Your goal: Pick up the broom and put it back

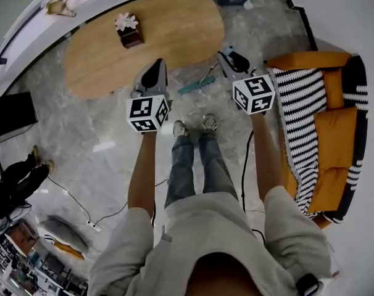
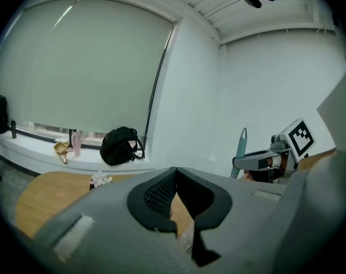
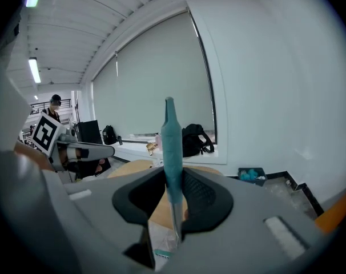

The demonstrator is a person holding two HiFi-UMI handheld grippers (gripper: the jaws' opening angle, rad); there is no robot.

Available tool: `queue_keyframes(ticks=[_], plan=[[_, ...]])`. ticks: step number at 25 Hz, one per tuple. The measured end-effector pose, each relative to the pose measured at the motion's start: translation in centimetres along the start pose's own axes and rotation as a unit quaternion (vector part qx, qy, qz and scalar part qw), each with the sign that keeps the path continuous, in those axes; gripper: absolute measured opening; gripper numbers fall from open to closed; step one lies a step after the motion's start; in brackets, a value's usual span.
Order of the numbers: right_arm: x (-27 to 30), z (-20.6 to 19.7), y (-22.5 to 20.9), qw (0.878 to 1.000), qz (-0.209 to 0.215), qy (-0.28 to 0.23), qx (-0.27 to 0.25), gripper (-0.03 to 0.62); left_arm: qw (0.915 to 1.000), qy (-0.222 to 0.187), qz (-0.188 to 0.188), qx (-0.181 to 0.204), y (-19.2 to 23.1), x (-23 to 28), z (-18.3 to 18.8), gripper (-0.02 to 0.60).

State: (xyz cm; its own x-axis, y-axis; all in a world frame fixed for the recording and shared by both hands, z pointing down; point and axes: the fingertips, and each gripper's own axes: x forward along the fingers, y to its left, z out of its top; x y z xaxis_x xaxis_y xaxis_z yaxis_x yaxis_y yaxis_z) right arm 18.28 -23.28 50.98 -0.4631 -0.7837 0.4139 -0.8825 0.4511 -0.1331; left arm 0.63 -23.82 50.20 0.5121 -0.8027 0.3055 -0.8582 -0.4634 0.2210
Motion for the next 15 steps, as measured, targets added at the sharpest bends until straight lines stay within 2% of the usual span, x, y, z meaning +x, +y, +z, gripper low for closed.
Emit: queue_keyframes(ticks=[4, 9, 15], plan=[[2.6, -4.2, -1.1, 1.0, -0.001, 0.014, 0.014, 0.095, 0.9998, 0.017, 0.003, -0.006, 0.8, 0.7, -4.0, 0.006], [5.7, -9.2, -1.7, 0.999, 0.023, 0.033, 0.02, 0.095, 0.9993, 0.031, 0.008, -0.017, 1.6, 1.7, -8.0, 0.005], [7.9, -12.3, -3.0, 0.998, 0.031, 0.035, 0.048, 0.095, 0.9985, 0.041, 0.017, -0.03, 2.4, 1.7, -11.4, 0.005]])
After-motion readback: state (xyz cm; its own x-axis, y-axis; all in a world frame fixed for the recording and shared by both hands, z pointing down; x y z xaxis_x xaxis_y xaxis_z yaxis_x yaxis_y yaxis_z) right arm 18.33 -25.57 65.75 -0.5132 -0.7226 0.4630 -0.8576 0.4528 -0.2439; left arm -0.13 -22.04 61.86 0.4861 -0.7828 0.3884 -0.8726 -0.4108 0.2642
